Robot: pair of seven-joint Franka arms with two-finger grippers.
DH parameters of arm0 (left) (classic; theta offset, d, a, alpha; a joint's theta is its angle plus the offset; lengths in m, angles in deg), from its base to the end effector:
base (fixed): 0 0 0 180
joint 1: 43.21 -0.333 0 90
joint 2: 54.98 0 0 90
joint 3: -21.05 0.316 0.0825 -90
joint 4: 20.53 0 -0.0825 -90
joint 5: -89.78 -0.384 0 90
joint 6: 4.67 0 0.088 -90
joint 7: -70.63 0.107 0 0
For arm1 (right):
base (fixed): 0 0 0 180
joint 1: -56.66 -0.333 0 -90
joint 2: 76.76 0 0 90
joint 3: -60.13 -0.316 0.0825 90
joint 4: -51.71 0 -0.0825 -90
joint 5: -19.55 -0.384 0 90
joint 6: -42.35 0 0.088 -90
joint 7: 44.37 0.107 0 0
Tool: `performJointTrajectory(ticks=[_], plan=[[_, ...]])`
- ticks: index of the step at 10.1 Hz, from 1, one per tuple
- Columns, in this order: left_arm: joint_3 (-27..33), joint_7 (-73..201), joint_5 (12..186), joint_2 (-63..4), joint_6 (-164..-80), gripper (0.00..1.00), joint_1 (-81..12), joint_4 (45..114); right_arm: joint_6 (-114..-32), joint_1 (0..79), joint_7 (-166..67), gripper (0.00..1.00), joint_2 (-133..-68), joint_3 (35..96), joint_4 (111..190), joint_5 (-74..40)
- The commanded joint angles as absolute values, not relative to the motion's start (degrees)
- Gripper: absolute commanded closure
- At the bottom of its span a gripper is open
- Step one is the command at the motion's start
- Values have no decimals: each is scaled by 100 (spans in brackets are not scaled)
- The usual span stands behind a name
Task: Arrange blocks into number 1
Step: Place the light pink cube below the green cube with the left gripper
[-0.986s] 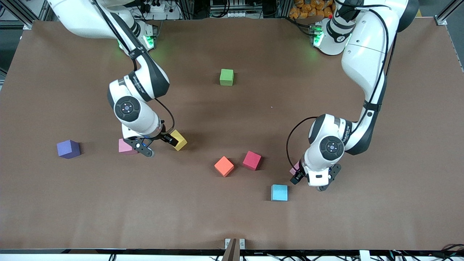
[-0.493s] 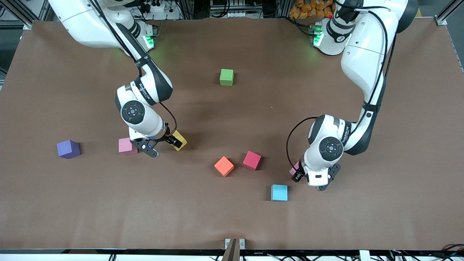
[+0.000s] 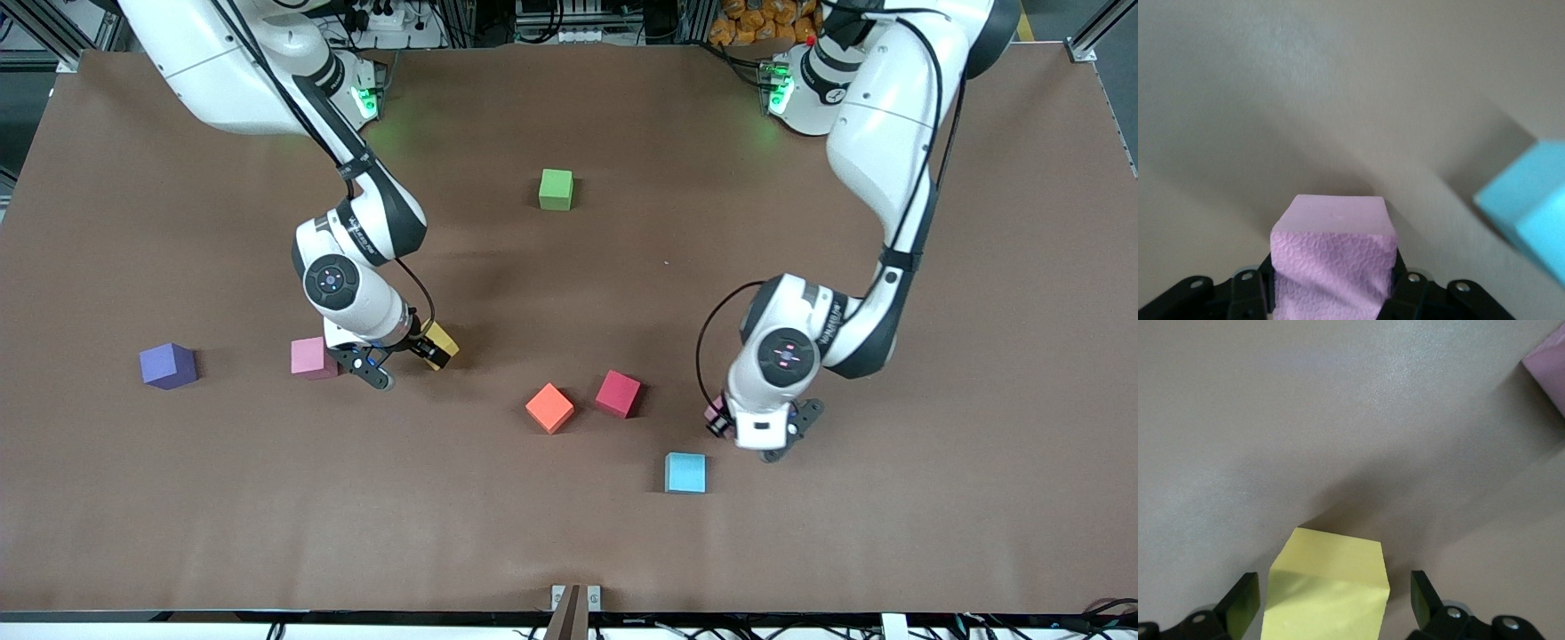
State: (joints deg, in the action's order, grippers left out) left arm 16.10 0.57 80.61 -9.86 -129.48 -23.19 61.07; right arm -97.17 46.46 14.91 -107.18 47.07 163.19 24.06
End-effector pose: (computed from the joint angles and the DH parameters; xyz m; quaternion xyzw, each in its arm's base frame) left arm 0.6638 -0.2895 0.2258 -0.9356 -0.3511 -0.0153 0.0339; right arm 0.5698 0.2396 0.2097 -0.9552 0.2939 0.0310 0.0159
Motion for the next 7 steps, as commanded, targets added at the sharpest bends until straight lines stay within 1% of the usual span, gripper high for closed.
performJointTrajectory(ticks=[1,3,4,5,6,7], plan=[[1631,-118,7923,-1620,-12509,100,-1898,6183,-9836,4577,1575,3,-10814,4748,16315,2298],[1552,-301,7950,-1824,-12360,100,-1354,6183,-9819,4568,1575,21,-10849,4748,16307,2298],[1395,-494,7950,-1816,-12359,100,-1072,6183,-9810,4559,1575,37,-10858,4748,16307,2298],[1289,-609,7941,-1763,-12394,100,-817,6174,-9749,4550,1488,58,-10849,4748,16280,2306],[1236,-610,7941,-1728,-12420,100,-536,6200,-9722,4533,1443,74,-10814,4748,16280,2324],[1140,-593,7941,-1701,-12438,100,-325,6296,-9653,4532,1417,85,-10753,4748,16245,2368]])
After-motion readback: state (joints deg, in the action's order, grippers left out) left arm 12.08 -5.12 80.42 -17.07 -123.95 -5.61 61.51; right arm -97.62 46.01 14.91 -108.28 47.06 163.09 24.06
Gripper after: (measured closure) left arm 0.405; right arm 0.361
